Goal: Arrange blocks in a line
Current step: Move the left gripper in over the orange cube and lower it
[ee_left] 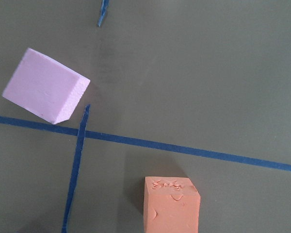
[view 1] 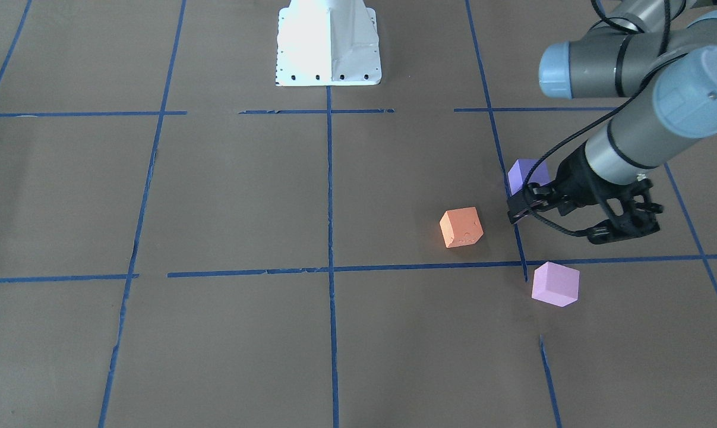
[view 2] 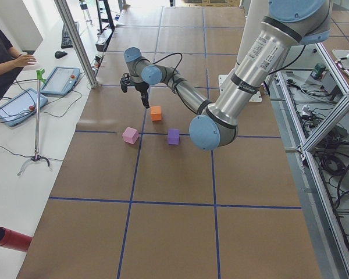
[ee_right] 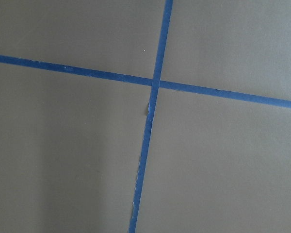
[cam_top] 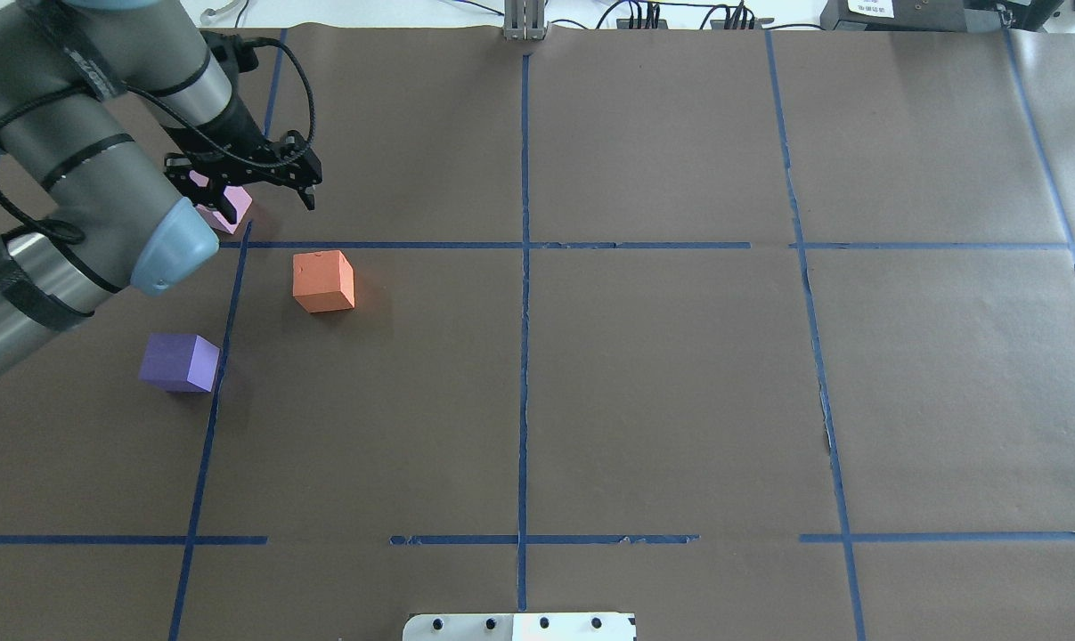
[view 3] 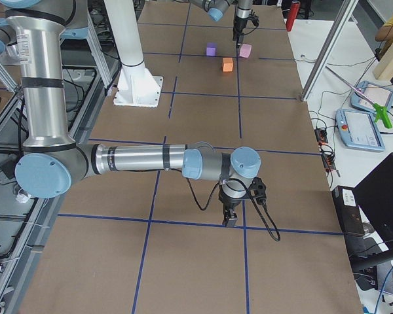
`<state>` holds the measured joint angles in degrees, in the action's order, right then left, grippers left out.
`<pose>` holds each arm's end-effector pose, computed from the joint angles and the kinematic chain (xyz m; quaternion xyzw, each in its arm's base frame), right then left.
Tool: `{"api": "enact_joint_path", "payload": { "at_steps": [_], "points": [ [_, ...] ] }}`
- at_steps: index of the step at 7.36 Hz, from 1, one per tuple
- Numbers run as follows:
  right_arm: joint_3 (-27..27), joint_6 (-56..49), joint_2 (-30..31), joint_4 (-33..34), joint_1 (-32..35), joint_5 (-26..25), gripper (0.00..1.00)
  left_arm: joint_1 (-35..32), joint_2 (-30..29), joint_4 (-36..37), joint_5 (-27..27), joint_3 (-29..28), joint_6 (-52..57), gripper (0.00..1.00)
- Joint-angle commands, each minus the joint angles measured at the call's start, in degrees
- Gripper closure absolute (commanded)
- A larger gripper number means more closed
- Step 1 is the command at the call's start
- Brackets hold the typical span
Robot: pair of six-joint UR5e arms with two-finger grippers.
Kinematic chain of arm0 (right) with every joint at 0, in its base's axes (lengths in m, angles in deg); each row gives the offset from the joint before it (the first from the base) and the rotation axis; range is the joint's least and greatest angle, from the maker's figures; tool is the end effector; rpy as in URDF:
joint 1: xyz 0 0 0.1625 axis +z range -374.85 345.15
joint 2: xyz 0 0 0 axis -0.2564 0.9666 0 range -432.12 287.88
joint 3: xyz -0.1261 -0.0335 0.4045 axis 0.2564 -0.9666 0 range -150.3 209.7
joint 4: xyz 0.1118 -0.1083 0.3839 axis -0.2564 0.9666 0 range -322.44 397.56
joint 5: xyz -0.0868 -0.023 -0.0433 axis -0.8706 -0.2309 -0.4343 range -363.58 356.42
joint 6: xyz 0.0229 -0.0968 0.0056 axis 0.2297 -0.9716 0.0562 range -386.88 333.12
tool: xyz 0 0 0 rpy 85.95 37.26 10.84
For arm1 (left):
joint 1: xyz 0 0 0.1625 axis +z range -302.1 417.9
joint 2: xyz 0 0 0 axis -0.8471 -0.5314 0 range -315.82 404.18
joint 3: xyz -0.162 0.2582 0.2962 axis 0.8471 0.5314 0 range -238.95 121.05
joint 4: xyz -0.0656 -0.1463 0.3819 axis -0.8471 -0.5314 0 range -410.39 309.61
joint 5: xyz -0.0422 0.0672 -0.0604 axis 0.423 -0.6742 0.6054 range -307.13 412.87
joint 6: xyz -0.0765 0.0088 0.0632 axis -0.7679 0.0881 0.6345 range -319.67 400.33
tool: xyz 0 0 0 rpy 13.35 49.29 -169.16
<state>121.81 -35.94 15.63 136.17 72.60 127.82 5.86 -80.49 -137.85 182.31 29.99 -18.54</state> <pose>0.0452 -0.5041 0.6392 -0.0146 -0.3547 -0.0814 0.9313 0.3713 -0.5899 0.3094 -0.0758 0.4044 -0.0757 0.9083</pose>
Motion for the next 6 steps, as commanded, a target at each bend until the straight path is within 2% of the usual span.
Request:
{"api": "enact_joint_path", "payload": {
  "at_steps": [1, 5, 6],
  "points": [
    [0.0, 0.0, 0.1, 0.0, 0.0, 0.0, 0.0, 4.0, -0.1, -7.7, -2.1, -5.0, -7.5, 0.0],
    [0.0, 0.0, 0.1, 0.0, 0.0, 0.0, 0.0, 5.5, 1.4, -8.1, -3.8, -5.1, -7.2, 0.0],
    [0.0, 0.0, 0.1, 0.0, 0.0, 0.0, 0.0, 6.0, 2.4, -10.8, -3.7, -5.1, -7.4, 0.0]
  ]
}}
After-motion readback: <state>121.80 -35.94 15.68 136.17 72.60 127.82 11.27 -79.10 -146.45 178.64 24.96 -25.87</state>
